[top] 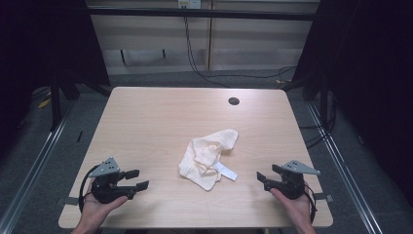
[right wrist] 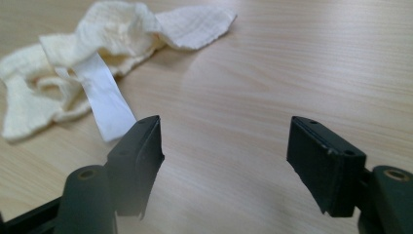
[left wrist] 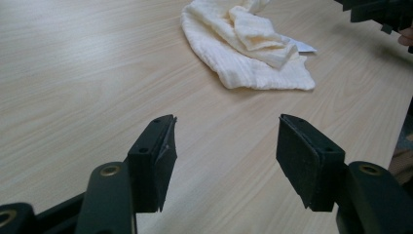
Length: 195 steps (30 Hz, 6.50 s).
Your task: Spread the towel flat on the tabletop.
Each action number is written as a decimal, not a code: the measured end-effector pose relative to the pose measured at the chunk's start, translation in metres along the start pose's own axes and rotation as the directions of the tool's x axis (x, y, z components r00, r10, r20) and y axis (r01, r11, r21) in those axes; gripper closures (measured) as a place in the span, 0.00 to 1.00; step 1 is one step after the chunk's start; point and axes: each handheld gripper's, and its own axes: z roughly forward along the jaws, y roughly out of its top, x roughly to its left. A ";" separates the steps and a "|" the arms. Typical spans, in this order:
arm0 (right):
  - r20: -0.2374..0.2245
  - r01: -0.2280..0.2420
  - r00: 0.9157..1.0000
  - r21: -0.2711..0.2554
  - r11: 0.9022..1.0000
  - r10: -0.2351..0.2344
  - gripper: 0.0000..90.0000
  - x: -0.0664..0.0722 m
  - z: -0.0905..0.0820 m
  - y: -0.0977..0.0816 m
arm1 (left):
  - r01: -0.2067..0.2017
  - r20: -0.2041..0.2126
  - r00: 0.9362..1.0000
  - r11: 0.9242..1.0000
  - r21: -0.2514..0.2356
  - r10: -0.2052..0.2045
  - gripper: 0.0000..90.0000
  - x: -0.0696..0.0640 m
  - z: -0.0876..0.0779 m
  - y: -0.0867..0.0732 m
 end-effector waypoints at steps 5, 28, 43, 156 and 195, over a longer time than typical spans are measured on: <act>-0.020 0.026 0.999 0.008 1.000 -0.026 0.29 0.002 -0.001 0.002 | 0.015 0.003 1.000 1.000 -0.001 -0.015 0.36 0.000 0.003 0.000; -0.245 0.137 0.963 0.075 0.988 -0.115 0.42 0.037 0.011 0.035 | 0.019 0.031 0.999 1.000 -0.004 -0.018 0.26 0.001 0.004 -0.001; -0.320 0.180 0.934 0.044 0.983 -0.157 0.37 0.045 0.051 0.085 | 0.031 0.015 0.999 1.000 -0.006 -0.030 0.32 0.003 0.003 0.000; -0.395 0.244 0.905 0.174 0.954 -0.159 0.45 0.088 0.072 0.056 | -0.038 0.104 0.994 0.999 -0.002 0.038 0.55 -0.014 0.013 0.013; -0.345 0.122 0.937 0.168 0.978 -0.058 0.44 0.044 0.034 0.028 | -0.355 0.278 0.915 0.913 0.201 0.294 0.82 -0.076 0.129 0.025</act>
